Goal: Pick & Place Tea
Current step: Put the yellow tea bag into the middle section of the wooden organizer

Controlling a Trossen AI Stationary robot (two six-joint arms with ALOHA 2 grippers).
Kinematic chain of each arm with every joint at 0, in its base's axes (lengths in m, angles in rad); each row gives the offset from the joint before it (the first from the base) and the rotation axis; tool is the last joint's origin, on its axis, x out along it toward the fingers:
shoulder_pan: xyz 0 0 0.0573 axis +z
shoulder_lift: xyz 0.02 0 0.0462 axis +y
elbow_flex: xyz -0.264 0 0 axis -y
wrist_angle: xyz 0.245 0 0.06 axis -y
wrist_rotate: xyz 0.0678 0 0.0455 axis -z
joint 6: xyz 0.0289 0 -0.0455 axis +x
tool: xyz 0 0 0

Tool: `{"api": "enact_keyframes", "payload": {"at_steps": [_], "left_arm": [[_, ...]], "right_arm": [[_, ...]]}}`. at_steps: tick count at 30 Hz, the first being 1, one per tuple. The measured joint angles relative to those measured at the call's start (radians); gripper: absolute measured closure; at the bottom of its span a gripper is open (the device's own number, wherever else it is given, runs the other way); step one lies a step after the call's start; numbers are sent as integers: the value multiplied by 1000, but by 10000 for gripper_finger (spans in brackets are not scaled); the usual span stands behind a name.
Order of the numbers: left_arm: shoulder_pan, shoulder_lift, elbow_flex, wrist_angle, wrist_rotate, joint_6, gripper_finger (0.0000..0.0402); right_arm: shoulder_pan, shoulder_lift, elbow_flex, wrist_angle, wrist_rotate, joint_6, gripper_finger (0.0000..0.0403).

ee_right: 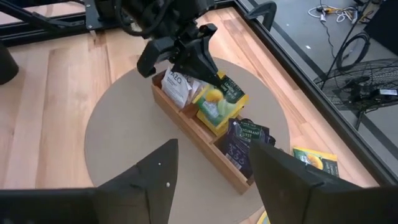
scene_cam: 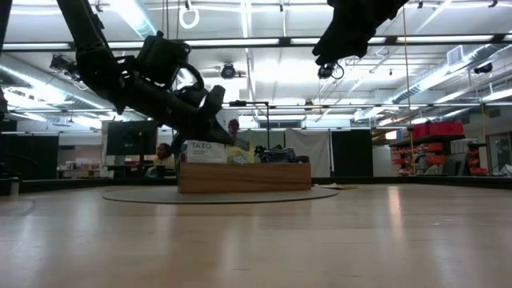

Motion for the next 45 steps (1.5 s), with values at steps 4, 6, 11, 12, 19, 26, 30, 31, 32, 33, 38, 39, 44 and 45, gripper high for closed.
{"api": "enact_keyframes", "payload": {"at_steps": [4, 6, 11, 12, 19, 26, 30, 31, 32, 33, 38, 39, 44, 45], "left_arm": [[-1, 9, 1, 50, -19, -6, 400], [0, 10, 1, 44, -26, -6, 400], [-1, 10, 1, 38, -26, -6, 399], [-1, 10, 1, 38, -26, -6, 399], [-1, 10, 1, 31, -26, -5, 371], [-8, 10, 1, 32, -22, 39, 304], [-6, 6, 1, 42, -20, 39, 277], [-6, 0, 0, 54, -21, 39, 272], [-6, -5, 0, 77, -20, 38, 269], [-7, -10, 0, 102, -20, 38, 266], [-8, -59, 0, 201, -10, -18, 268], [-11, -78, 0, 210, -1, -17, 273], [-35, -182, 0, 195, 23, 36, 294], [-40, -206, 0, 174, 37, 49, 296]], "right_arm": [[0, 0, 0, -11, 0, 7, 195], [0, 0, 0, -12, 0, 7, 195], [0, 0, 0, -12, 0, 2, 195], [0, 0, 0, -12, 0, 0, 195], [0, 0, 0, -12, 0, 0, 195], [0, 0, 0, -12, 0, -1, 195], [0, 0, 0, -16, 0, -1, 195], [0, 0, 0, -17, 0, 0, 195], [0, 0, 0, -17, 0, 0, 195], [0, 0, 0, -17, 1, 0, 195], [0, 0, 0, -7, 8, 18, 195], [0, 0, 0, -5, 6, 15, 195], [-9, -20, -63, 119, -82, 54, 198], [-9, -33, -94, 170, -98, 75, 200]]}}
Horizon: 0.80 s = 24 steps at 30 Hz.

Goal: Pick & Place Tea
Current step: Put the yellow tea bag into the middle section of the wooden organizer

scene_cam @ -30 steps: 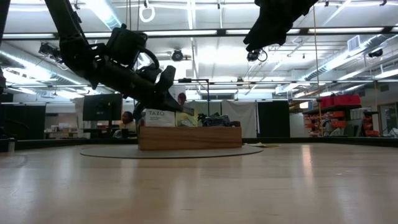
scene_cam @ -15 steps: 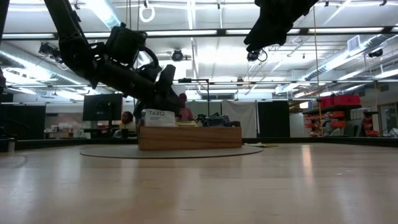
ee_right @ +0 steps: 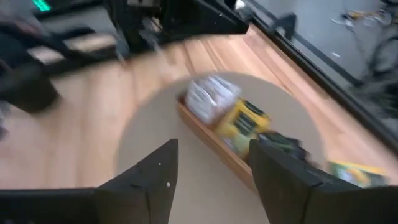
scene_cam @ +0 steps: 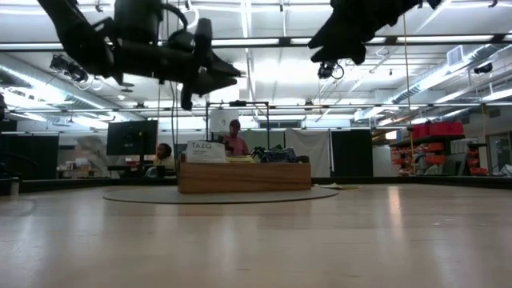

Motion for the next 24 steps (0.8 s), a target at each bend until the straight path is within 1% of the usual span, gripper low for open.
{"api": "enact_keyframes", "payload": {"at_steps": [2, 4, 7, 11, 13, 15, 20, 22, 24], "left_arm": [[-7, -52, 0, -75, 21, 16, 297], [-15, -108, 0, -160, 30, 16, 298], [-24, -201, 0, -325, 44, 16, 298], [-32, -314, 0, -458, 68, 16, 298], [-35, -366, 0, -506, 66, 16, 298], [-35, -414, 0, -588, 60, 17, 298], [-35, -504, 0, -685, 51, 17, 298], [-35, -530, 0, -716, 49, 16, 298], [-35, -551, 0, -752, 47, 16, 298]], "right_arm": [[-1, -28, -66, 65, -5, 50, 205], [-8, -57, -131, 95, -3, 94, 210], [-26, -104, -195, 111, 1, 126, 215], [-67, -157, -252, 95, 4, 129, 215], [-101, -171, -274, 76, 12, 104, 212], [-142, -167, -287, 23, 13, 56, 207], [-268, -121, -304, -68, -17, -61, 190], [-308, -102, -304, -67, -23, -121, 183], [-350, -83, -304, -50, -52, -161, 175]]}}
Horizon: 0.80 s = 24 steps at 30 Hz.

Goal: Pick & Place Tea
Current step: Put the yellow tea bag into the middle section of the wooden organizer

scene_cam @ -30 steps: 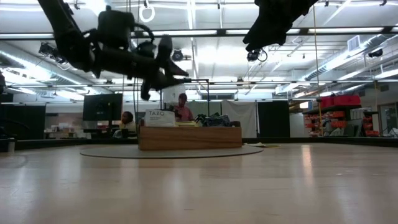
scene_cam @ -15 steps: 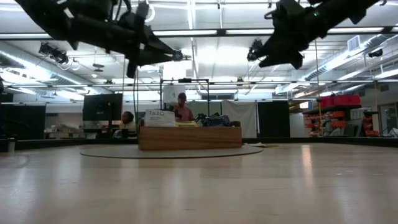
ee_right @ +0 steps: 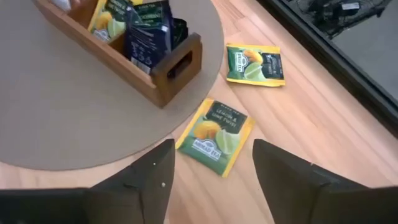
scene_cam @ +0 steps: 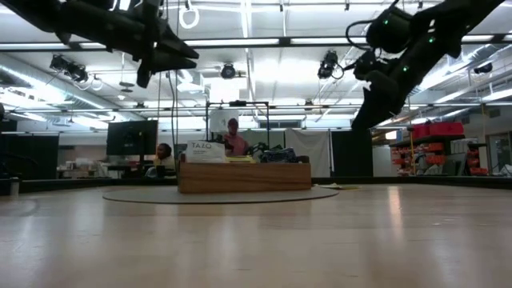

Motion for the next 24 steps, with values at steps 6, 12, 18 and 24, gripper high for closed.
{"api": "enact_keyframes", "payload": {"at_steps": [6, 12, 18, 24], "left_arm": [[-17, -55, 0, -37, -18, 2, 298], [-59, -134, 0, -155, -147, 20, 298], [-87, -201, 0, -247, -202, 27, 298], [-113, -288, 0, -356, -238, 26, 299]], "right_arm": [[-91, 59, 0, 22, -101, -31, 167], [-100, 82, 16, 35, -140, -83, 169], [-129, 159, 76, 32, -157, -108, 169], [-155, 191, 144, 19, -172, -136, 169]]}}
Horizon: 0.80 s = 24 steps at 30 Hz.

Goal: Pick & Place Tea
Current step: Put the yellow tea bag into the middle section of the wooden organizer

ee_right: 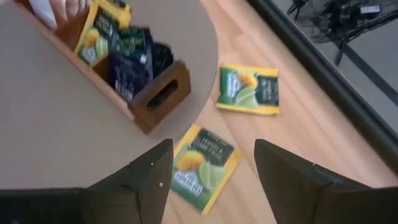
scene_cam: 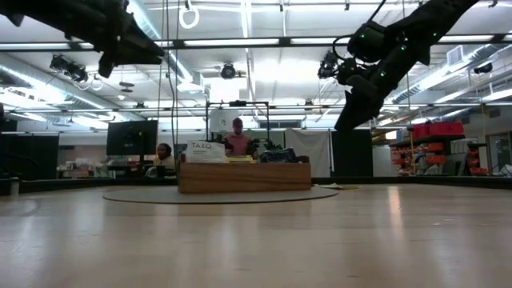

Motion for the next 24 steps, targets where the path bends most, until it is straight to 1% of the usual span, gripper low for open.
{"api": "enact_keyframes", "payload": {"at_steps": [3, 6, 8, 11, 14, 19, 24], "left_arm": [[-14, -80, -32, -20, -22, -4, 299], [-33, -199, -127, -30, -40, -73, 299], [-51, -257, -188, 14, -41, -118, 299], [-78, -318, -261, 65, -47, -137, 299], [-92, -354, -313, 51, -81, -164, 299], [-102, -376, -360, 57, -85, -184, 299], [-102, -374, -363, 51, -85, -222, 299]], "right_arm": [[-13, 0, 12, -25, -1, -12, 169], [-21, 0, 12, -40, -8, -28, 169], [-22, 5, 12, -46, -10, -40, 169], [-29, 33, 13, -44, -14, -52, 169], [-35, 89, 13, -45, -38, -60, 169], [-54, 179, 13, -33, -55, -85, 169], [-87, 262, 45, -17, -53, -129, 169]]}}
